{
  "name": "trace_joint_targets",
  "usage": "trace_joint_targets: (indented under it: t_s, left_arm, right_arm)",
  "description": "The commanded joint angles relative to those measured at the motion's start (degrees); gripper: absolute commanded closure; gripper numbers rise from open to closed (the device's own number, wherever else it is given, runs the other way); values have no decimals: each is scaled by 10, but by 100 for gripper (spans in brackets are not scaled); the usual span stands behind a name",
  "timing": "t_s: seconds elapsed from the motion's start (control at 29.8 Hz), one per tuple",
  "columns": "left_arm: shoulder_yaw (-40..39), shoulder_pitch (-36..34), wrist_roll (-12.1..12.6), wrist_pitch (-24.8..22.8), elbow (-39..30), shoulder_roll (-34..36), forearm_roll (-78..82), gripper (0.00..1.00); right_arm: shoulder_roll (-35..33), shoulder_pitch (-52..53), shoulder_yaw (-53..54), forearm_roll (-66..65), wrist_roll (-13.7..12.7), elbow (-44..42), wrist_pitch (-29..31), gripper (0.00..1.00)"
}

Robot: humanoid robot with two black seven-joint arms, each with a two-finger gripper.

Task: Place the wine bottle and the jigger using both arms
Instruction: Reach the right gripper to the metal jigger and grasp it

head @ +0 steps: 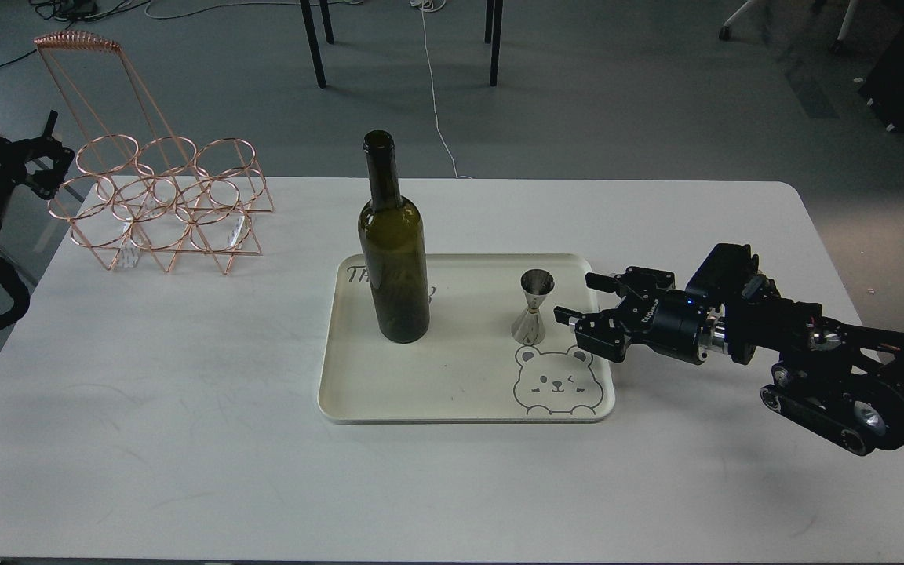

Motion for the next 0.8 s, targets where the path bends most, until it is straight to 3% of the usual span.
trace_joint_targets:
  t_s: [0.0,0.54,0.77]
  left_arm:
    - [0,-1,0,0,0,0,2,2]
    - [1,-5,0,0,2,0,2,2]
    - [1,-6,0,0,3,1,2,2]
  right_arm:
    - [38,13,-13,0,0,-28,-1,27]
    - [76,14,-27,0,0,-61,-1,55]
    - [78,17,-27,-1,0,-63,-2,75]
